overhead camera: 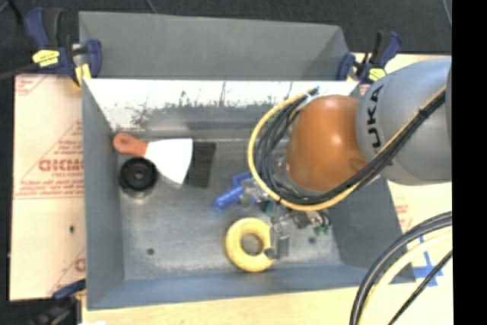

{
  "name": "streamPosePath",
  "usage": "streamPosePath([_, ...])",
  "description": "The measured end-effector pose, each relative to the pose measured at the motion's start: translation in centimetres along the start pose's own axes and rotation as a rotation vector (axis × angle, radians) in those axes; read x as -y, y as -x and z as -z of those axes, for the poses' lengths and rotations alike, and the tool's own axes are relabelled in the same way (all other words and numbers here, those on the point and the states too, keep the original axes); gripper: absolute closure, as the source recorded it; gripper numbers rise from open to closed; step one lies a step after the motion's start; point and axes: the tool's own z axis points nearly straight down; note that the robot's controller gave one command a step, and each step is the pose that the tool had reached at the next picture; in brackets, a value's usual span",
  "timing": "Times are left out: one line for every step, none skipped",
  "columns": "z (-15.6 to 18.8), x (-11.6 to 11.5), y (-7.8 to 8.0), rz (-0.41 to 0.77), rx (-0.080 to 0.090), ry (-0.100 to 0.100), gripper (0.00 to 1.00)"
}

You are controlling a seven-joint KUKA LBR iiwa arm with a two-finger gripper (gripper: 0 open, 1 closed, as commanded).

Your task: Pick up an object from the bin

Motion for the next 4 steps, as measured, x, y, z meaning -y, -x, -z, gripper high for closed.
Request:
streamPosePath([-2.6,0.2,0.5,0.102,-0.004,0.000,0.00])
streamPosePath([-4.3,1.0,1.7,0.428,0.004,-0.001,1.00])
streamPosePath([-4.3,1.0,1.7,0.428,0.004,-0.001,1.00])
streamPosePath([0.3,1.7,1.9,0.438,-0.003,0.003,1.00])
